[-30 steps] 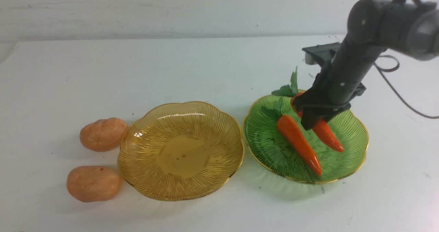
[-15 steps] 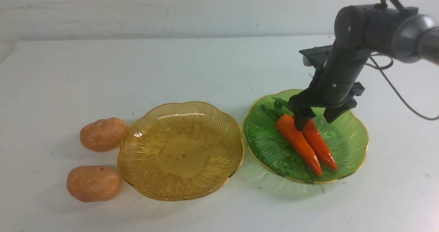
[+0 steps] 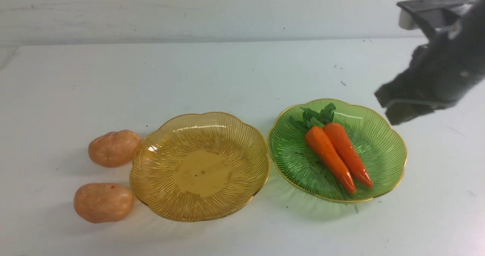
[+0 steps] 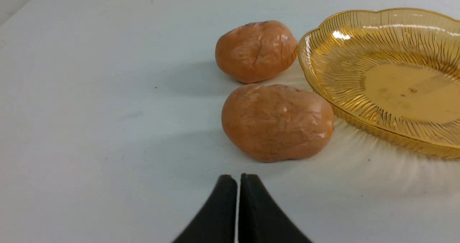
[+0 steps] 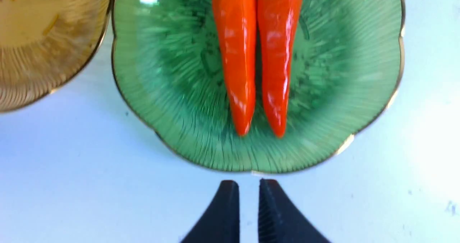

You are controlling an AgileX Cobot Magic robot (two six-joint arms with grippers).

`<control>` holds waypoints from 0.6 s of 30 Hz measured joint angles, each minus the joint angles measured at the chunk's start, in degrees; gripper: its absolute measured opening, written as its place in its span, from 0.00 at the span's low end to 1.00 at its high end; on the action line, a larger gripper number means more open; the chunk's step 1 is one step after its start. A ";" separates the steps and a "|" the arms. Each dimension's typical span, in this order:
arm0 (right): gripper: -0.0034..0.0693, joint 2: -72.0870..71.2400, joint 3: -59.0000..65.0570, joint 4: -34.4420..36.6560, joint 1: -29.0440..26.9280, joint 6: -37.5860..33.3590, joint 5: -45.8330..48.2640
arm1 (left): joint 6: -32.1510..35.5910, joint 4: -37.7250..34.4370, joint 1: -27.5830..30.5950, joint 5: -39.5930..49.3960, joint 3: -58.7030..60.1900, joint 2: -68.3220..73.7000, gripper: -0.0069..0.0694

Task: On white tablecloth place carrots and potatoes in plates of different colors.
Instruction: 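Put the potatoes from the left side into the left plate with the left gripper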

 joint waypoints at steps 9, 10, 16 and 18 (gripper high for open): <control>0.03 -36.81 35.93 0.18 0.00 -1.02 -14.22 | -4.51 -9.63 0.00 0.00 0.00 0.00 0.09; 0.03 -39.19 38.14 0.27 0.00 -1.02 -17.03 | -5.68 -13.31 0.00 0.00 0.00 0.00 0.09; 0.03 -54.93 50.15 0.70 0.00 -1.02 -32.41 | -8.93 -37.37 0.00 -0.87 0.00 0.00 0.09; 0.03 -57.09 50.85 0.97 0.00 -1.02 -33.71 | -7.53 -43.46 0.00 -4.16 0.00 0.00 0.09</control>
